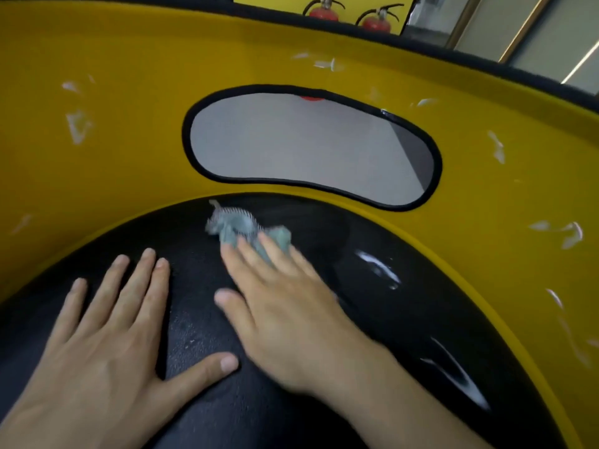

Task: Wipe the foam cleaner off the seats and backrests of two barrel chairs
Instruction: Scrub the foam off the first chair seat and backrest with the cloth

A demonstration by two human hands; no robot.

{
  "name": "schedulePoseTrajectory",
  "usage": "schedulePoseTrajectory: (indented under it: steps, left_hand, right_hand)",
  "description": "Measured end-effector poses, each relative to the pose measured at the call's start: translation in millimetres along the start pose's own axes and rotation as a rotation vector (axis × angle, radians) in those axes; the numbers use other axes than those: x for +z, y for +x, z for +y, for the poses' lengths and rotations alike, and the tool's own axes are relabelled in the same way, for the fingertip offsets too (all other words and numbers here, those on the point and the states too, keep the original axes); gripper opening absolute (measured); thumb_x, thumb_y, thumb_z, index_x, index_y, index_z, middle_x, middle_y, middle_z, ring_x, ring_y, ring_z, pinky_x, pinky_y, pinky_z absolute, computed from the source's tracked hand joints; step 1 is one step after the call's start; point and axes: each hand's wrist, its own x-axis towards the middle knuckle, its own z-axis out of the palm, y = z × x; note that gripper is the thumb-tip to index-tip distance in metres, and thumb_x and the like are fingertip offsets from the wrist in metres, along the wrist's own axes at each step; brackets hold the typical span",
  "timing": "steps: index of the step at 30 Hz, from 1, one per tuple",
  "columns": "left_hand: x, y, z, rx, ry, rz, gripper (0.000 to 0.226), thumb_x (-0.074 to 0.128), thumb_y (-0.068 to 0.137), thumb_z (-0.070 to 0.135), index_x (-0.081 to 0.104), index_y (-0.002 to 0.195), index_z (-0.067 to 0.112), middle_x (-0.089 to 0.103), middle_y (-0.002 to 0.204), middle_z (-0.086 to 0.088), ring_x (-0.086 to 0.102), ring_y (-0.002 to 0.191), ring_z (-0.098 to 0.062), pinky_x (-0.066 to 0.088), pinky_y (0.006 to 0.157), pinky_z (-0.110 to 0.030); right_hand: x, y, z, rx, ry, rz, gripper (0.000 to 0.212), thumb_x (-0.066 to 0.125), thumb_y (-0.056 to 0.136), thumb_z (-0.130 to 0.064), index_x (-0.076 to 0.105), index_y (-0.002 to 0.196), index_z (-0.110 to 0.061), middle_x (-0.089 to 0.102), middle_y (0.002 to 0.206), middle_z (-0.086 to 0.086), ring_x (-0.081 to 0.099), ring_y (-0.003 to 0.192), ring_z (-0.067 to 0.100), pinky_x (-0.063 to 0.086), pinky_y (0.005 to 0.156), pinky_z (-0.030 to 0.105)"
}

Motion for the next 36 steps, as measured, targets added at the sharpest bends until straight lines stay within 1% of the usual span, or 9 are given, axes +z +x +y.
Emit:
schedulePoseTrajectory:
  steps: [3, 7, 11, 14, 18, 22, 26, 30, 36]
  left_hand:
    - [-2.5, -1.7, 0.0, -0.011, 0.018, -0.002, 0.126, 0.029, 0.074, 0.1, 0.043, 0.151, 0.001, 0.037, 0.159, -0.011, 0.03, 0.146, -0.027, 0.018, 0.114, -0.05]
    - [-2.5, -1.4, -0.2, -0.016, 0.01, -0.005, 0.126, 0.029, 0.073, 0.1, 0.041, 0.153, 0.003, 0.035, 0.161, -0.01, 0.029, 0.148, -0.027, 0.015, 0.117, -0.051]
    - [-1.6, -1.2, -0.2, -0.015, 0.014, -0.008, 0.125, 0.029, 0.074, 0.1, 0.041, 0.153, 0.003, 0.034, 0.162, -0.01, 0.03, 0.148, -0.03, 0.012, 0.118, -0.049]
    - [-2.5, -0.8, 0.5, -0.014, 0.029, -0.021, 0.125, 0.029, 0.075, 0.099, 0.042, 0.152, 0.002, 0.036, 0.161, -0.012, 0.032, 0.147, -0.031, 0.013, 0.117, -0.048]
    - [-8.7, -0.9, 2.3, -0.007, 0.046, -0.031, 0.124, 0.028, 0.075, 0.099, 0.044, 0.151, 0.002, 0.038, 0.16, -0.013, 0.033, 0.147, -0.032, 0.017, 0.115, -0.05]
    - [-15.0, -1.4, 3.4, 0.019, 0.044, -0.055, 0.121, 0.026, 0.079, 0.097, 0.043, 0.152, 0.003, 0.037, 0.16, -0.014, 0.032, 0.149, -0.035, 0.015, 0.115, -0.05]
    - [-17.9, -2.8, 2.9, 0.043, 0.009, -0.076, 0.119, 0.021, 0.078, 0.099, 0.031, 0.159, 0.012, 0.02, 0.167, -0.006, 0.014, 0.156, -0.028, 0.004, 0.12, -0.048]
    - [-15.5, -2.4, 3.0, 0.054, 0.02, -0.079, 0.118, 0.023, 0.079, 0.098, 0.034, 0.158, 0.01, 0.025, 0.166, -0.008, 0.019, 0.154, -0.029, 0.007, 0.119, -0.048]
    - [-14.4, -1.4, 4.1, 0.061, 0.059, -0.081, 0.122, 0.025, 0.081, 0.096, 0.04, 0.152, -0.001, 0.035, 0.161, -0.014, 0.03, 0.149, -0.034, 0.014, 0.116, -0.049]
  right_hand:
    - [-5.9, 37.3, 4.7, 0.02, 0.046, 0.038, 0.06, 0.023, 0.109, -0.042, -0.001, 0.162, -0.024, 0.011, 0.168, -0.003, 0.001, 0.155, 0.018, 0.006, 0.125, 0.044]
    - [-7.8, 43.4, 16.8, 0.013, -0.024, 0.099, 0.055, 0.032, 0.108, -0.026, 0.017, 0.161, -0.016, 0.009, 0.169, 0.002, 0.008, 0.154, 0.02, 0.015, 0.124, 0.038]
    - [-1.0, 46.1, 19.1, 0.005, -0.184, 0.084, 0.056, 0.03, 0.108, -0.024, 0.015, 0.161, -0.014, 0.003, 0.169, 0.002, -0.002, 0.155, 0.021, 0.006, 0.125, 0.045]
    - [1.2, 23.3, 12.3, -0.003, -0.199, 0.056, 0.058, 0.03, 0.106, -0.023, 0.015, 0.16, -0.01, 0.012, 0.168, 0.006, 0.004, 0.155, 0.023, 0.008, 0.125, 0.046]
    - [23.3, -59.5, 7.4, -0.037, -0.238, 0.127, 0.058, 0.039, 0.093, -0.026, 0.048, 0.147, -0.01, 0.047, 0.154, 0.006, 0.039, 0.145, 0.025, 0.036, 0.116, 0.044]
    - [38.1, -118.5, 15.8, -0.083, -0.26, 0.199, 0.046, 0.024, 0.101, -0.025, 0.053, 0.136, -0.018, 0.058, 0.143, 0.0, 0.051, 0.135, 0.023, 0.04, 0.102, 0.042]
    - [18.2, -74.4, 17.9, 0.001, -0.264, 0.068, 0.057, 0.018, 0.104, -0.037, 0.042, 0.151, -0.016, 0.041, 0.158, 0.002, 0.033, 0.148, 0.023, 0.027, 0.113, 0.047]
    - [-4.8, 23.9, 21.2, 0.089, -0.264, -0.01, 0.064, 0.001, 0.102, -0.041, 0.001, 0.161, -0.017, -0.003, 0.169, 0.002, -0.011, 0.155, 0.021, -0.003, 0.124, 0.049]
    - [3.2, 17.8, 14.9, 0.059, -0.268, 0.014, 0.064, 0.011, 0.105, -0.04, 0.008, 0.161, -0.009, 0.006, 0.169, 0.007, -0.001, 0.155, 0.023, 0.006, 0.125, 0.047]
